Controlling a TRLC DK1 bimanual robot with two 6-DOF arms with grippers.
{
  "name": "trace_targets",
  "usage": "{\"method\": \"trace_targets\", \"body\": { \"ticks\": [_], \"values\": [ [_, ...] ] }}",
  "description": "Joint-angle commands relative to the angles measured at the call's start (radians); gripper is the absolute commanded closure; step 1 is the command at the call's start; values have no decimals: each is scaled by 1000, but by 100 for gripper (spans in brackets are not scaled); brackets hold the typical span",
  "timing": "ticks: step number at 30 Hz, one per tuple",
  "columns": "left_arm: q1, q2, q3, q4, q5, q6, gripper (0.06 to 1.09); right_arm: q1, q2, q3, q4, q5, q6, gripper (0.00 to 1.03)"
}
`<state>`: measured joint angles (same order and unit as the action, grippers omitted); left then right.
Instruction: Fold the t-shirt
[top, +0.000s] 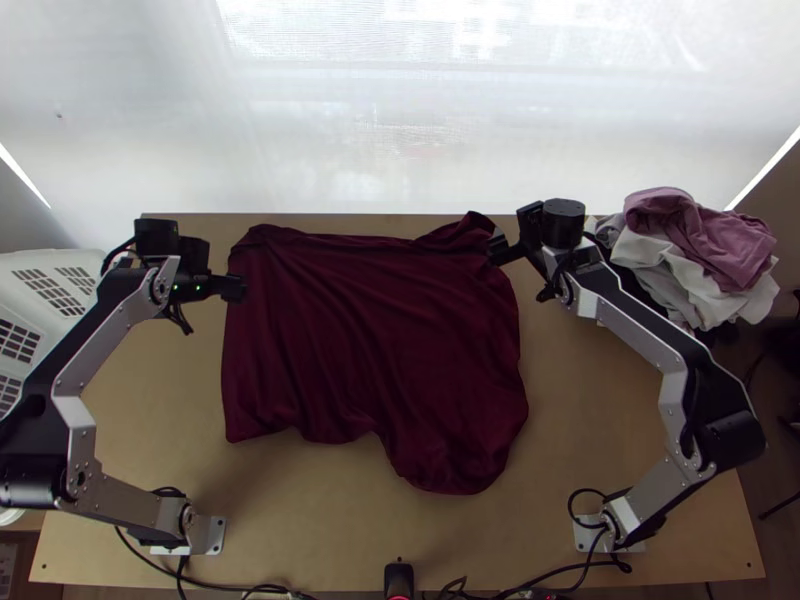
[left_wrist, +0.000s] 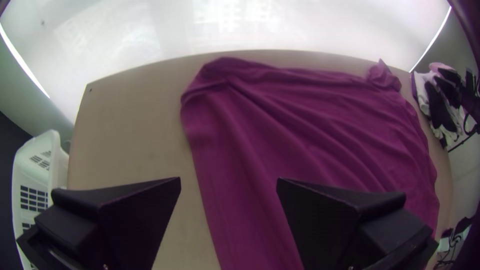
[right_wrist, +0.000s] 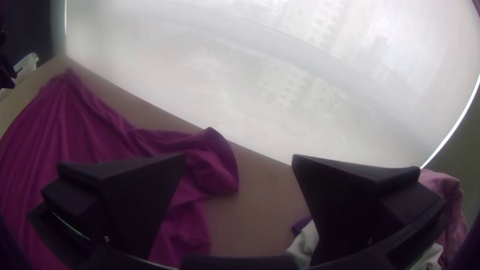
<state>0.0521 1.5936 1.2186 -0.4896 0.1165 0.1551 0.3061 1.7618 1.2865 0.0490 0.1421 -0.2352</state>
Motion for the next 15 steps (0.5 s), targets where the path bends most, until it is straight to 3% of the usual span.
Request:
{"method": "trace_targets", "body": {
  "ticks": [1,5,15],
  "values": [
    [28,-291,-208,-264,23,58,15,33,-280,-171,-110,1,34,5],
    [42,-356,-261,-377,23,55,15,37,-397,-240,-196,1,53,5],
    [-5,-408,-456,-402,23,43,15,47,-530,-274,-327,-1,60,5]
  ]
}}
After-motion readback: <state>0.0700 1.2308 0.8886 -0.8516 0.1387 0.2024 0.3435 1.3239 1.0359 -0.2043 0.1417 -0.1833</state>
